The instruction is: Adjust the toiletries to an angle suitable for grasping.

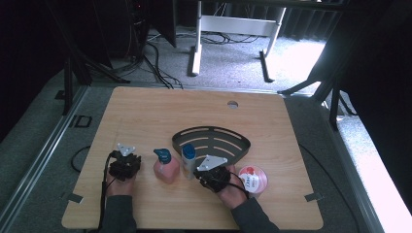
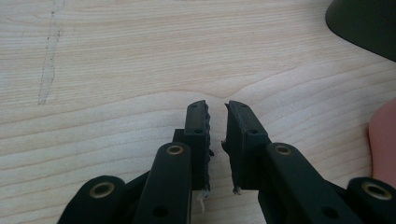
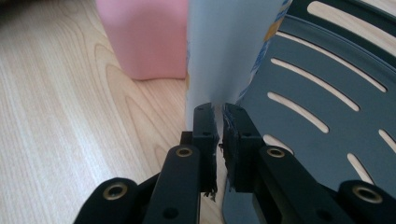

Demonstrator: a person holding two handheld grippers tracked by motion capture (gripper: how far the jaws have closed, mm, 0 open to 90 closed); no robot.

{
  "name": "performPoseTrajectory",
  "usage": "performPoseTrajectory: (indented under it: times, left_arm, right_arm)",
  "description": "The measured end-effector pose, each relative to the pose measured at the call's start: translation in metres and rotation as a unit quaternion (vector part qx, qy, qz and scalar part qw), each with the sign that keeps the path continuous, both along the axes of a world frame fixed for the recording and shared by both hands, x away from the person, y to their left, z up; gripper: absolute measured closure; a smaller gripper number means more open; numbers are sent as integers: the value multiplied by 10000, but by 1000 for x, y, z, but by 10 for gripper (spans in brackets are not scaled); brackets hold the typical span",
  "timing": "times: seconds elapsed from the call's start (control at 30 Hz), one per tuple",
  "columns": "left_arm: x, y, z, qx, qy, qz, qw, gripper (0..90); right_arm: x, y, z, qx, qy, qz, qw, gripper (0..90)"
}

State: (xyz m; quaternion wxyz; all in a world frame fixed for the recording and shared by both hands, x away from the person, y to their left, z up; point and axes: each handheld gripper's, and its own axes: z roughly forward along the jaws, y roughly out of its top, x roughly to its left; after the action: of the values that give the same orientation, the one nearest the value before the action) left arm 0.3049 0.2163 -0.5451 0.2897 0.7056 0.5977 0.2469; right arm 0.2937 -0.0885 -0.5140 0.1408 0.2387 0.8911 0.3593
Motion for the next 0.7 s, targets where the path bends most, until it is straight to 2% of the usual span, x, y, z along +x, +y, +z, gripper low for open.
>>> performPoseTrajectory:
  times: [0.53,0.7]
  left_arm:
    - [0,1,0,-19,21,-9,10000,787]
    - [0,1,0,-21,23,-8,10000,787]
  right_arm:
    - [12,18,2,76,-22,-65,9999,890]
    - [16,18,0,190,43,-125,9997,891]
